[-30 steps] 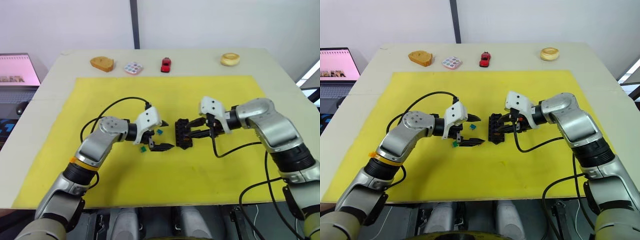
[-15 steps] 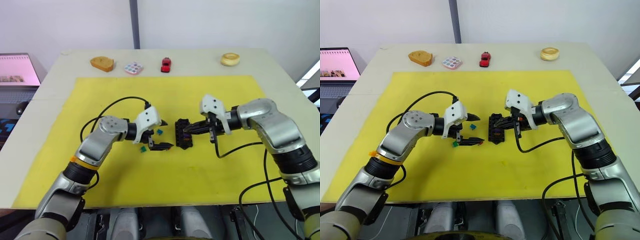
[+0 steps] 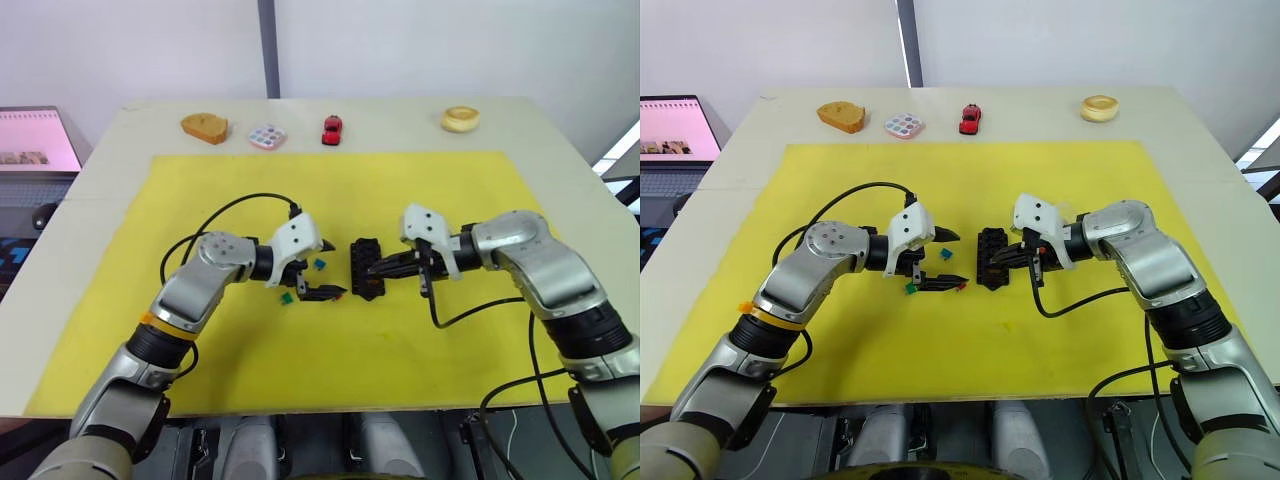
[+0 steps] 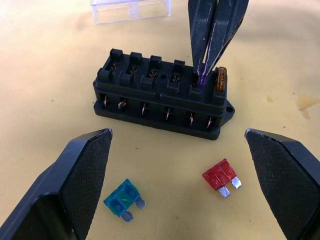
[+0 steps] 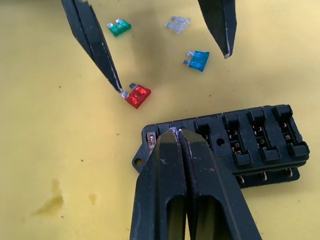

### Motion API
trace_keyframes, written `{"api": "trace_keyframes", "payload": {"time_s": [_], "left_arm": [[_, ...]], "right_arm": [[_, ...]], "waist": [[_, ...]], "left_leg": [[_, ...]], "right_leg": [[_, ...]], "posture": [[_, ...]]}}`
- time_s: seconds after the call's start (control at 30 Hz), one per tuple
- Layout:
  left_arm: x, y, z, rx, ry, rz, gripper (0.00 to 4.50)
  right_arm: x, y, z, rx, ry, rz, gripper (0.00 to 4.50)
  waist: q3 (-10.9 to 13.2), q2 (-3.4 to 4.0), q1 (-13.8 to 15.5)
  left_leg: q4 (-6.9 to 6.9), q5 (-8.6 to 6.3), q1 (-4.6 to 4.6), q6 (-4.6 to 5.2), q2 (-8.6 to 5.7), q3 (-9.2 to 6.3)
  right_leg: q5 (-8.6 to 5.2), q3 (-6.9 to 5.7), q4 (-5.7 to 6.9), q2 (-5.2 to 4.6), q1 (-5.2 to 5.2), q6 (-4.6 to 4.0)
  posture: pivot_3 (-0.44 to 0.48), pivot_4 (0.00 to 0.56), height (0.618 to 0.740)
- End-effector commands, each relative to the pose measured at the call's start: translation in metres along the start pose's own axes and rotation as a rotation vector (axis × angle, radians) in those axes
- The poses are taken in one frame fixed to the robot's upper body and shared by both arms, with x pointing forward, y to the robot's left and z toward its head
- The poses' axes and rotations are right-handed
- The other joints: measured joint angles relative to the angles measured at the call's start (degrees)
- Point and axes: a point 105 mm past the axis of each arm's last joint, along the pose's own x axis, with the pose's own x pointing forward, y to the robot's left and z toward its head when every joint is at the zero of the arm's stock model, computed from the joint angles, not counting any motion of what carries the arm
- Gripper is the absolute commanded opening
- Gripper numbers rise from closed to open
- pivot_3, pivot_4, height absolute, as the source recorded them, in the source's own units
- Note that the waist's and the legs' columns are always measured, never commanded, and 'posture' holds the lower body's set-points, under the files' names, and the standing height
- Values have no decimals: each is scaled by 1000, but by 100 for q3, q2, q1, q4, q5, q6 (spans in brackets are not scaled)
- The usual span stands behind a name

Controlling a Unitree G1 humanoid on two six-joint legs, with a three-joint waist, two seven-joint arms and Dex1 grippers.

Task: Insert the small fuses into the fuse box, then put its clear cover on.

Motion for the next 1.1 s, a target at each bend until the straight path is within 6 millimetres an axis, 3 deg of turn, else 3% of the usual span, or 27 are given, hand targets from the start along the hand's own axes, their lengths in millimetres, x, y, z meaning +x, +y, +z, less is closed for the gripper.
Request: {"api": "trace_keyframes", "payload": {"time_s": [0.03, 0.3, 0.77, 1.1], "left_arm": [[-5, 4, 11, 37, -27, 21, 4500], [-4, 5, 12, 40, -28, 20, 4500], [-4, 4, 12, 43, -27, 13, 4500], [-4, 4, 13, 45, -28, 11, 4500]], "right_arm": [[2, 3, -21, 23, 83, 1, 67], [5, 4, -37, -4, 151, -11, 67], [1, -9, -35, -43, 164, -70, 67], [-15, -4, 21, -39, -54, -44, 67]], "waist": [[0, 0, 1], [-1, -1, 7], [-2, -2, 5], [-1, -2, 3]], "left_leg": [[0, 0, 0, 0, 0, 0], [2, 0, 2, 0, 0, -1], [3, 0, 5, 0, 0, -2], [2, 0, 2, 0, 0, -1]], "right_leg": [[0, 0, 0, 0, 0, 0], [0, 0, -1, 0, 4, 0], [-1, 0, -2, -1, 8, -3], [-1, 0, -2, -2, 5, -2]], "posture": [[0, 150, 740], [0, 150, 740], [0, 150, 740], [0, 150, 740]]}}
